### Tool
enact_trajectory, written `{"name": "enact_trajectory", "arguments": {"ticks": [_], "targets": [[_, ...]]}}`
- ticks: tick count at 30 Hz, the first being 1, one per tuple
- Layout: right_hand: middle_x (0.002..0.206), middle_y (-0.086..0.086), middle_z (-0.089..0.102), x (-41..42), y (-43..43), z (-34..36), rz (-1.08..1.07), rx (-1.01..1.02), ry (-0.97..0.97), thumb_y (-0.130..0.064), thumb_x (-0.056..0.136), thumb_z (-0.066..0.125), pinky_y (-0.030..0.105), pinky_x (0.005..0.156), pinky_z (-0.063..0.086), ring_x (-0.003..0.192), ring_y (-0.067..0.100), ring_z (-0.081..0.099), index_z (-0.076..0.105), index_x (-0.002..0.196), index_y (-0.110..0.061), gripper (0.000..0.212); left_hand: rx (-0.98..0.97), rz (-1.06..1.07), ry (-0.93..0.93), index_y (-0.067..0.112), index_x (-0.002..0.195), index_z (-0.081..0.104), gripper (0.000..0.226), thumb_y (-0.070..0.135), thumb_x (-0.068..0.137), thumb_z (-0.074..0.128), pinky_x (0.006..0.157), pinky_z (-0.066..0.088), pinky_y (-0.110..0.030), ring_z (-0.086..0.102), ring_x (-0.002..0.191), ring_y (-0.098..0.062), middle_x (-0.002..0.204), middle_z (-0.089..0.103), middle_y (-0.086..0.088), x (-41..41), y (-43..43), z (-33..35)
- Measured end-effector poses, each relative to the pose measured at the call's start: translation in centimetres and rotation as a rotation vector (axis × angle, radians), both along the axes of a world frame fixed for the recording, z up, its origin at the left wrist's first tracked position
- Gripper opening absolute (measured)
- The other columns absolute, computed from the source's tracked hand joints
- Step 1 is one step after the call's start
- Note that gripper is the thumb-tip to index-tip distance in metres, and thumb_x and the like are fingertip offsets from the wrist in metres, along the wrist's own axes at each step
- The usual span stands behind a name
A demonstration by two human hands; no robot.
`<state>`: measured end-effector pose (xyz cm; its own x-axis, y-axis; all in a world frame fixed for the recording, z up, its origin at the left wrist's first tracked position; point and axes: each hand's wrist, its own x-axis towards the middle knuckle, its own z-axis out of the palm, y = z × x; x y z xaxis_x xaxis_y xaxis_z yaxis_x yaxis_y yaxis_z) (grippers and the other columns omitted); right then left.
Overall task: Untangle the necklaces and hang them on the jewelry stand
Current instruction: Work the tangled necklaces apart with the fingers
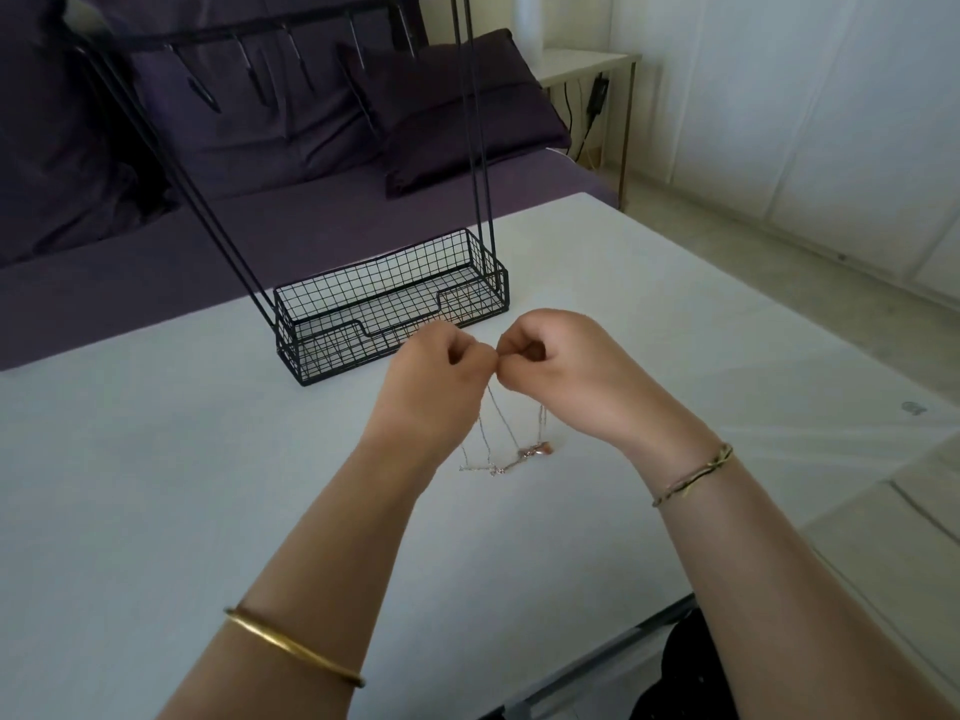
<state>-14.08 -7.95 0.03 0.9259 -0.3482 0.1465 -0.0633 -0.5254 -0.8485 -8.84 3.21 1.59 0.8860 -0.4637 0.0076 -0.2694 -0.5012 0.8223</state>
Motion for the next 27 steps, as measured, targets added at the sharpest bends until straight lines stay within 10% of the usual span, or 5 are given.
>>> {"name": "enact_trajectory", "arguments": {"ticks": [12, 16, 21, 27], "targets": [[0.073, 0.007, 0.057, -0.1, -0.1, -0.4, -0.015, 0.191, -0.048, -0.008, 0.084, 0.055, 0.032, 0.063, 0.041, 0.066, 0.018, 0.050, 0.061, 0.076, -0.013, 0.011, 0.233, -0.160, -0.215, 0.012, 0.086, 0.056, 0.009, 0.021, 0.086, 0.054, 0.045, 0.034, -0.018, 0.042, 0.050, -0.006, 0.066, 0.052, 0.005, 0.5, 0.5, -0.1], [0.060, -0.013, 0.057, -0.1, -0.4, -0.4, -0.006, 0.336, -0.039, -0.007, 0.085, 0.058, 0.025, 0.068, 0.054, 0.056, 0.001, 0.051, 0.064, 0.074, -0.014, 0.014, 0.113, -0.112, -0.311, 0.011, 0.080, 0.054, 0.006, 0.015, 0.084, 0.055, 0.042, 0.032, -0.015, 0.042, 0.053, -0.009, 0.066, 0.051, 0.005, 0.5, 0.5, 0.1], [0.056, -0.005, 0.047, -0.5, -0.9, 0.0, 0.003, 0.450, -0.009, -0.010, 0.087, 0.064, 0.024, 0.063, 0.055, 0.053, 0.006, 0.046, 0.064, 0.072, -0.014, 0.015, -0.261, 0.023, 0.149, 0.006, 0.080, 0.056, 0.007, 0.007, 0.086, 0.054, 0.062, 0.043, -0.029, 0.045, 0.056, -0.013, 0.061, 0.048, 0.001, 1.0, 0.4, 0.0], [0.054, -0.008, 0.048, -0.5, -1.2, -0.6, -0.096, 0.330, 0.044, -0.010, 0.086, 0.060, 0.024, 0.056, 0.052, 0.052, 0.010, 0.048, 0.064, 0.073, -0.016, 0.014, -0.498, 0.074, 0.439, 0.006, 0.075, 0.053, 0.014, 0.004, 0.089, 0.051, 0.051, 0.042, -0.023, 0.041, 0.047, -0.008, 0.060, 0.046, -0.003, 1.5, 0.4, -0.1]]}}
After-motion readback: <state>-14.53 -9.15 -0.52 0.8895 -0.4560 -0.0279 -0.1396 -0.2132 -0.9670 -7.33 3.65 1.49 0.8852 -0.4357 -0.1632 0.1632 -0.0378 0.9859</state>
